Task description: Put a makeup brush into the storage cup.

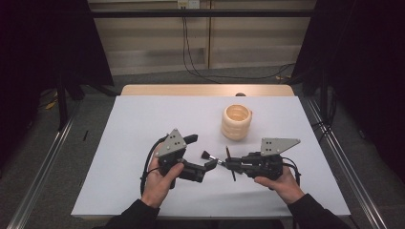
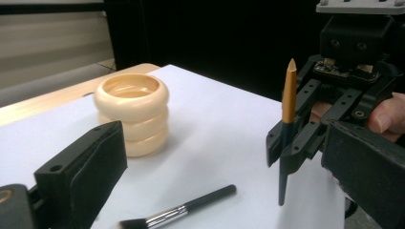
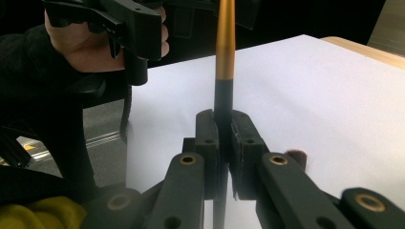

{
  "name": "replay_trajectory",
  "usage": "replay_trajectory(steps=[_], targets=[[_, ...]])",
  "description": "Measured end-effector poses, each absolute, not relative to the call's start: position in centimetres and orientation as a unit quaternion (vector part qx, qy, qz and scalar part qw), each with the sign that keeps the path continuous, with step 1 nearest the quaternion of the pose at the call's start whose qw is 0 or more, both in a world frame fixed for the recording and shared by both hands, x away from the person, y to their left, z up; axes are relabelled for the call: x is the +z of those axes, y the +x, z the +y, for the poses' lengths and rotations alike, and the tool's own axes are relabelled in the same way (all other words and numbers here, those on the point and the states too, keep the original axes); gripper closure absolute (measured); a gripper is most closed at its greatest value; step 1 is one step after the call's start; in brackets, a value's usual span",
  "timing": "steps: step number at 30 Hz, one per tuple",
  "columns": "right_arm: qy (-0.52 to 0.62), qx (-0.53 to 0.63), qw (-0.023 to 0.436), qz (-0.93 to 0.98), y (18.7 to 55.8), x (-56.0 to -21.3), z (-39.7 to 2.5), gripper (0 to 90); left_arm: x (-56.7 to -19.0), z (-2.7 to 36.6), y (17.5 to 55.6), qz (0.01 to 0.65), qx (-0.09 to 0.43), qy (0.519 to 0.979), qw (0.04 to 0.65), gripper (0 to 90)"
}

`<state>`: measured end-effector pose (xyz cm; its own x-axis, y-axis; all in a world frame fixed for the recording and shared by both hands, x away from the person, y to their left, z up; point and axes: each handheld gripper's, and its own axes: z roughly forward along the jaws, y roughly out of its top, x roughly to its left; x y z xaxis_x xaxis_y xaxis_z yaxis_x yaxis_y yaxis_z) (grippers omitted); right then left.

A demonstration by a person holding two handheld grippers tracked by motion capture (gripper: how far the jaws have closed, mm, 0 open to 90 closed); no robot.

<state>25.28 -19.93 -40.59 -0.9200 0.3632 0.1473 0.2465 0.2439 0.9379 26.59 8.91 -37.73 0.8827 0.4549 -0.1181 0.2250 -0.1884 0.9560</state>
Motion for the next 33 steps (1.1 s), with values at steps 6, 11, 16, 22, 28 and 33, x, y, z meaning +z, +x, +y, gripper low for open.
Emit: replay_trajectory(steps=[6, 11, 16, 22, 28, 33], targets=[[0.195, 0.586, 0.051, 0.785, 25.4, -40.6, -20.0, 83.0, -38.3, 10.6, 26.4, 0.234, 0.125, 0.760, 0.593, 1.0], [0.199, 0.585, 0.053, 0.785, 25.4, -40.6, -20.2, 83.0, -38.7, 11.6, 26.3, 0.249, 0.156, 0.753, 0.589, 0.9], [0.204, 0.586, 0.056, 0.782, 25.5, -40.6, -20.3, 83.0, -39.1, 12.8, 26.0, 0.251, 0.162, 0.746, 0.595, 1.6], [0.210, 0.587, 0.062, 0.780, 25.6, -40.5, -20.6, 83.0, -39.8, 14.2, 25.8, 0.272, 0.167, 0.735, 0.598, 1.2], [0.214, 0.587, 0.065, 0.778, 25.6, -40.5, -20.8, 83.0, -40.3, 15.7, 25.5, 0.284, 0.183, 0.737, 0.586, 1.3], [0.222, 0.588, 0.073, 0.774, 25.7, -40.5, -20.9, 83.0, -40.6, 16.6, 25.1, 0.291, 0.190, 0.734, 0.583, 1.5]])
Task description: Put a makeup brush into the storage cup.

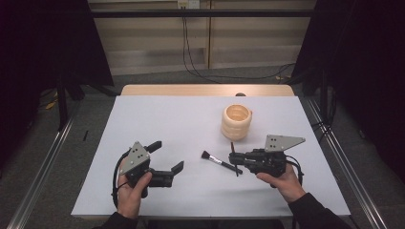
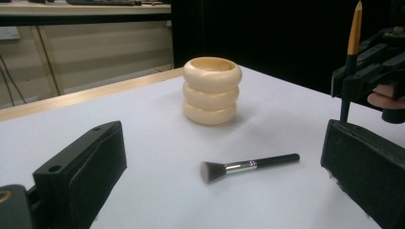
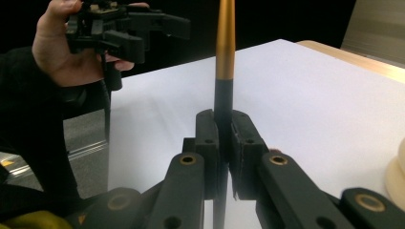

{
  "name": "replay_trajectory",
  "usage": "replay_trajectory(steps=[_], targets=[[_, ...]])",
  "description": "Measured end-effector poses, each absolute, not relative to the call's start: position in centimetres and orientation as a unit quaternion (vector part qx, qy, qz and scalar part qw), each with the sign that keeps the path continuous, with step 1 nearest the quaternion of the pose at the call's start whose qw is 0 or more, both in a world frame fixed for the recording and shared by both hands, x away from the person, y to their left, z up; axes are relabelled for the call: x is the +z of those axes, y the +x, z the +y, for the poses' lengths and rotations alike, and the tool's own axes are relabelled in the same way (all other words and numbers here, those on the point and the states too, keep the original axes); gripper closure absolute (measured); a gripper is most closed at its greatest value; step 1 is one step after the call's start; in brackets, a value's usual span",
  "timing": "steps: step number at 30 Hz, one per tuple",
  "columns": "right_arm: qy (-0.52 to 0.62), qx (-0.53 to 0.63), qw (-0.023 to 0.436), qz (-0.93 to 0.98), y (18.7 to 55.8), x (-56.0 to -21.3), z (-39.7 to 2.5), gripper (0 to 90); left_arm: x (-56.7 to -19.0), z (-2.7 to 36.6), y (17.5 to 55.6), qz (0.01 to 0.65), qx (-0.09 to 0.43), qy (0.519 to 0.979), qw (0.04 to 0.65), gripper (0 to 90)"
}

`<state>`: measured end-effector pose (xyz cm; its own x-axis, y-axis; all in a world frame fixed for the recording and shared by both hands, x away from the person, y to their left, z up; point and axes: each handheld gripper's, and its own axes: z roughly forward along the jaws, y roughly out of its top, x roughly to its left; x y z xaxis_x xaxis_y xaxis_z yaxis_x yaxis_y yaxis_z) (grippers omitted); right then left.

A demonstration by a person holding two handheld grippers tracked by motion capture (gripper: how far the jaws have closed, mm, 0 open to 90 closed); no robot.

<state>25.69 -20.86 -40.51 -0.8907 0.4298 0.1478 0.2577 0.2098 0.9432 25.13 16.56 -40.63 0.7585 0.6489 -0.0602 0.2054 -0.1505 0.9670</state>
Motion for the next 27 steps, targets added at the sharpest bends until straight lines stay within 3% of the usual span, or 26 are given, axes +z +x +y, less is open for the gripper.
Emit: replay_trajectory(steps=[27], targets=[[0.257, 0.595, 0.127, 0.751, 27.7, -39.0, -23.3, 83.0, -42.7, 19.8, 23.6, 0.323, 0.192, 0.722, 0.581, 1.2]])
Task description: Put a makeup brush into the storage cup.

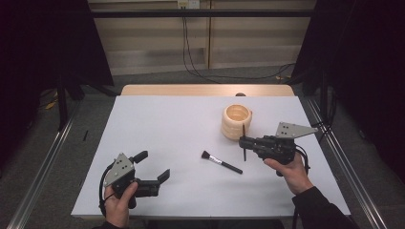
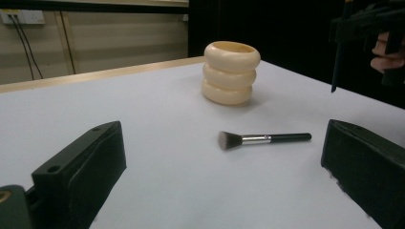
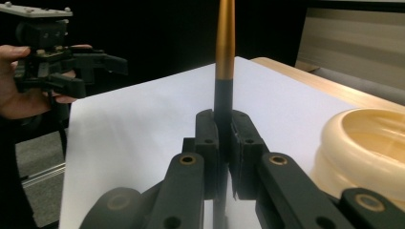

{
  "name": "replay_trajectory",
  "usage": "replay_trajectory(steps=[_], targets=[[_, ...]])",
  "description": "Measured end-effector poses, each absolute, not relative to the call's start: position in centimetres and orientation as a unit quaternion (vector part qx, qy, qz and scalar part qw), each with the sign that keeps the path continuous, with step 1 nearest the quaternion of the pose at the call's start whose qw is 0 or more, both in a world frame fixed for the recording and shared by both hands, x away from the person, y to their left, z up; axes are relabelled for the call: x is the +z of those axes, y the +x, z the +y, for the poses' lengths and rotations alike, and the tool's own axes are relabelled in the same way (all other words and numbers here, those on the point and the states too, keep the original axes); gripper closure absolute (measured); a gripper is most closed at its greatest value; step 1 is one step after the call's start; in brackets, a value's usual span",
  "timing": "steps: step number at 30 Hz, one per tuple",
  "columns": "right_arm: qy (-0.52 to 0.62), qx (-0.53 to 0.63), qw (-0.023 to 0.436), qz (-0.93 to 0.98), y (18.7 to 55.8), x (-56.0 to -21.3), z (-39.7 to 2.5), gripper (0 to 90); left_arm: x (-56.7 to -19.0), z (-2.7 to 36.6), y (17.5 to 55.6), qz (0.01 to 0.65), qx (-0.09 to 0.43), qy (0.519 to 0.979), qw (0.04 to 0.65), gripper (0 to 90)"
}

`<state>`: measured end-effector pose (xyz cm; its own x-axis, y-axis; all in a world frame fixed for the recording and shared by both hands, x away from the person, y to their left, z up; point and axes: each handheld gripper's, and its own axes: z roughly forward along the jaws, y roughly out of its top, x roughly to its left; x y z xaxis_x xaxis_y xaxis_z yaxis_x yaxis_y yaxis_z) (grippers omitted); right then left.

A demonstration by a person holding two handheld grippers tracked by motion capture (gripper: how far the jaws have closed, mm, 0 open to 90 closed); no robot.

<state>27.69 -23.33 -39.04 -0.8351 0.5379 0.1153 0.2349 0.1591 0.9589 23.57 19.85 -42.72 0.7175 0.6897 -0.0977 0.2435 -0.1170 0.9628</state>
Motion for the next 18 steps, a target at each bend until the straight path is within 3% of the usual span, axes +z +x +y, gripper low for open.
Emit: replay_trajectory(steps=[18], targets=[[0.265, 0.588, 0.159, 0.748, 30.8, -36.9, -23.4, 83.0, -42.9, 19.6, 23.4, 0.308, 0.192, 0.736, 0.571, 1.1]])
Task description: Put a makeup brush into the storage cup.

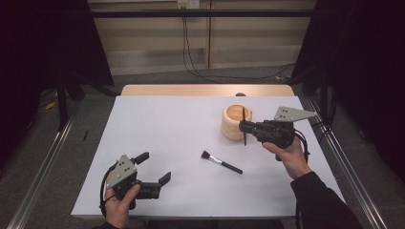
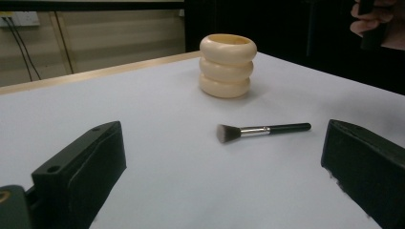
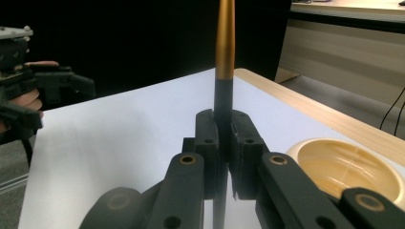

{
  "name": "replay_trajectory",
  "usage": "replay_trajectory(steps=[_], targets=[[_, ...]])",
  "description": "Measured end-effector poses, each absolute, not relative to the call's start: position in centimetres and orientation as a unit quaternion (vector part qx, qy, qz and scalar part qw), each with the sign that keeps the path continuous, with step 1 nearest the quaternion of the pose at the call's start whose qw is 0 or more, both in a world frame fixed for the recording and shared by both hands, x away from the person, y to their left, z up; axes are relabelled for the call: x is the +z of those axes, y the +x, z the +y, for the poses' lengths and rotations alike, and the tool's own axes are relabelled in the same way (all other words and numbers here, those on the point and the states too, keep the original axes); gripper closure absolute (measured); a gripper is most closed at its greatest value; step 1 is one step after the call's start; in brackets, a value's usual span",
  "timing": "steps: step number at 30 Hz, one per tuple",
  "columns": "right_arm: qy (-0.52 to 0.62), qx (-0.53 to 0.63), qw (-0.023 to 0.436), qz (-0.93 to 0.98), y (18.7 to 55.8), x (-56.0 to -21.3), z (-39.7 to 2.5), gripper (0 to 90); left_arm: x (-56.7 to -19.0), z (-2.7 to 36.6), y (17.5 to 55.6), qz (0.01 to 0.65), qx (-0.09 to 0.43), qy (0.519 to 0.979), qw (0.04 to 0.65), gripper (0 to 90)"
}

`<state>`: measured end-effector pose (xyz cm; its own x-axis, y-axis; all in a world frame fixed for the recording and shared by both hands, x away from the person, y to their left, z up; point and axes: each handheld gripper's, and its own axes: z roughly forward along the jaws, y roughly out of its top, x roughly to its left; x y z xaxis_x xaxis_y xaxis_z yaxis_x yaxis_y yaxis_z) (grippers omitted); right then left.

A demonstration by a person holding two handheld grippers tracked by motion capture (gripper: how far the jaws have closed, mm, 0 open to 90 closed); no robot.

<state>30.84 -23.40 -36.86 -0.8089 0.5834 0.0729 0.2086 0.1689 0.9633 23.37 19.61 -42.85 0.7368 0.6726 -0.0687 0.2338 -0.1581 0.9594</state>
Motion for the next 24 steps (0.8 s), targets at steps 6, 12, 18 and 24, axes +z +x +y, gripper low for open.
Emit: replay_trajectory(steps=[6, 12, 18, 24], targets=[[0.270, 0.588, 0.169, 0.743, 32.1, -36.2, -23.5, 83.0, -42.8, 19.5, 23.3, 0.307, 0.191, 0.737, 0.572, 1.1], [0.279, 0.588, 0.177, 0.738, 33.5, -35.5, -23.7, 83.0, -42.9, 19.6, 23.2, 0.311, 0.186, 0.736, 0.572, 1.1], [0.288, 0.583, 0.186, 0.737, 35.1, -34.9, -23.7, 83.0, -42.9, 19.7, 23.1, 0.313, 0.191, 0.736, 0.569, 1.2], [0.293, 0.572, 0.196, 0.740, 36.4, -34.1, -23.7, 83.0, -42.9, 19.9, 23.0, 0.314, 0.191, 0.736, 0.568, 1.2]])
